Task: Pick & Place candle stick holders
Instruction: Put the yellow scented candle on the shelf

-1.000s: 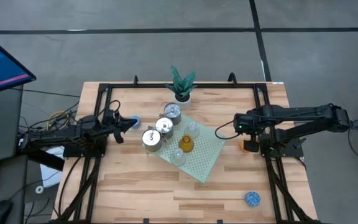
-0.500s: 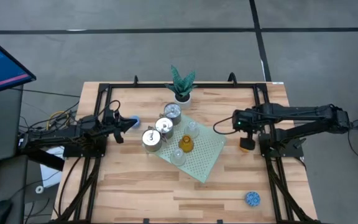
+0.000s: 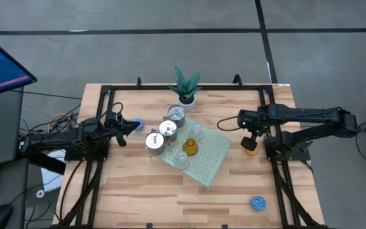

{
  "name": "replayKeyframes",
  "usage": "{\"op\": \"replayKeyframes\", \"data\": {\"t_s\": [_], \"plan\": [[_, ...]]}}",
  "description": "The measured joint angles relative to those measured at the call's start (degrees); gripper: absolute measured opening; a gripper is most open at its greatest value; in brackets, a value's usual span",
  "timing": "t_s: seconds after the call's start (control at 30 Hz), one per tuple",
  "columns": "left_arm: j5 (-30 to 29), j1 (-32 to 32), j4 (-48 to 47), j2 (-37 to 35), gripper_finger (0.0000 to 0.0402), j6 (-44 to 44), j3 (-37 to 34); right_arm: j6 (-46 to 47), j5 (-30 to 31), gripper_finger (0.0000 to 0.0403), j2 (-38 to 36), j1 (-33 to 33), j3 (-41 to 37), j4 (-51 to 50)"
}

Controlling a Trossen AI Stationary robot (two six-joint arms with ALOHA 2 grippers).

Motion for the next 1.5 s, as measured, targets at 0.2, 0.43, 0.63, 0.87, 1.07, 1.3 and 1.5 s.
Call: {"op": "replayKeyframes", "data": {"t_s": [0.2, 0.43, 0.63, 0.87, 1.07, 1.3, 1.5], "plan": [[0.0, 0.0, 0.0, 0.0, 0.0011, 0.0, 0.0, -0.7, 0.0, 0.0379, 0.0, -0.5, 0.0, 0.4], [0.0, 0.0, 0.0, 0.0, 0.0011, 0.0, 0.0, -0.8, 0.0, 0.0379, 0.0, -0.5, 0.0, 1.9], [0.0, 0.0, 0.0, 0.0, 0.0011, 0.0, 0.0, -0.6, -0.1, 0.0379, 0.0, -0.5, -3.1, 1.9], [0.0, 0.0, 0.0, 0.0, 0.0011, 0.0, 0.0, -0.3, -0.2, 0.0379, 0.0, -0.5, -5.7, 2.7], [0.0, 0.0, 0.0, 0.0, 0.0011, 0.0, 0.0, -0.4, -0.2, 0.0379, 0.0, -0.5, -5.9, 2.8], [0.0, 0.0, 0.0, 0.0, 0.0011, 0.0, 0.0, -0.3, -0.1, 0.0379, 0.0, -0.5, -5.9, 3.8], [0.0, 0.0, 0.0, 0.0, 0.0011, 0.0, 0.0, -0.3, 0.1, 0.0379, 0.0, -0.5, -6.0, 4.0]]}}
